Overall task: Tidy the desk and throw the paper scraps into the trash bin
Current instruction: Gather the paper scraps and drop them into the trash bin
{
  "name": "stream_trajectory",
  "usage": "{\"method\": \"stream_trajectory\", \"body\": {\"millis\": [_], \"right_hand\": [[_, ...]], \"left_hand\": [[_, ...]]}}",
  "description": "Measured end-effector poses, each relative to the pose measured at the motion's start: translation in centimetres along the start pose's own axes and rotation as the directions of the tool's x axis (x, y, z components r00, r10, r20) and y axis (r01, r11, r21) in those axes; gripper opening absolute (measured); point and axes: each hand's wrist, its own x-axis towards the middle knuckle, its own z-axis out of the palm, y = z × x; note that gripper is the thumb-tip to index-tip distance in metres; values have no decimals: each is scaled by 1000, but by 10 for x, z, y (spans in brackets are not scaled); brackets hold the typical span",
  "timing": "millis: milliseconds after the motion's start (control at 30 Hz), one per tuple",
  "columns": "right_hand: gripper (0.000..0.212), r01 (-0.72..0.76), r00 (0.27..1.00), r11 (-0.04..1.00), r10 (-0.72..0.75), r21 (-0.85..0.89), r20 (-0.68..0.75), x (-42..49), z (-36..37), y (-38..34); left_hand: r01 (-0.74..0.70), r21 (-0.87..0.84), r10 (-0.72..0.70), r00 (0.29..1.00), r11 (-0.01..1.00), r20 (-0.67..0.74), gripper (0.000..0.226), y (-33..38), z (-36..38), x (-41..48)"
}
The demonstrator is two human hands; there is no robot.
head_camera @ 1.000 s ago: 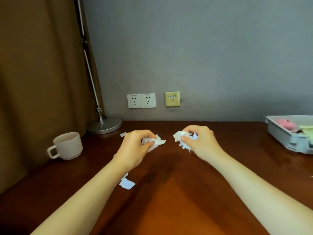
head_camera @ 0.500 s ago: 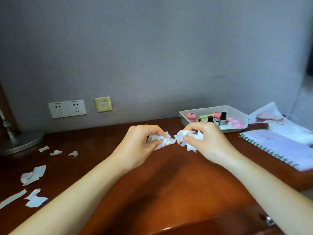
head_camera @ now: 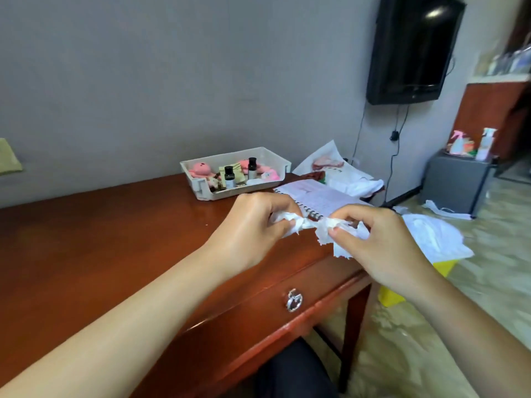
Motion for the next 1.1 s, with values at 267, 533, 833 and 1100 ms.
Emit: {"method": "stream_trajectory", "body": {"millis": [267,533,833,1100], "right_hand": [[19,-236,966,969,226,-68,-128,-55,-43,85],[26,-438,896,896,430,-70,-109,-119,-42,162],[31,-706,707,700,703,-107,-75,-202,-18,249],[19,-844,529,526,849,-108,-2,-257,14,302]], "left_hand": [[-51,-163,77,985,985,157,11,37,105,16],[55,-232,43,918,971,394,12,36,216,10],[400,-250,-140,728,882,671,14,12,333,-11],[584,-56,-322,522,810,789,17,-9,441,-48]]}}
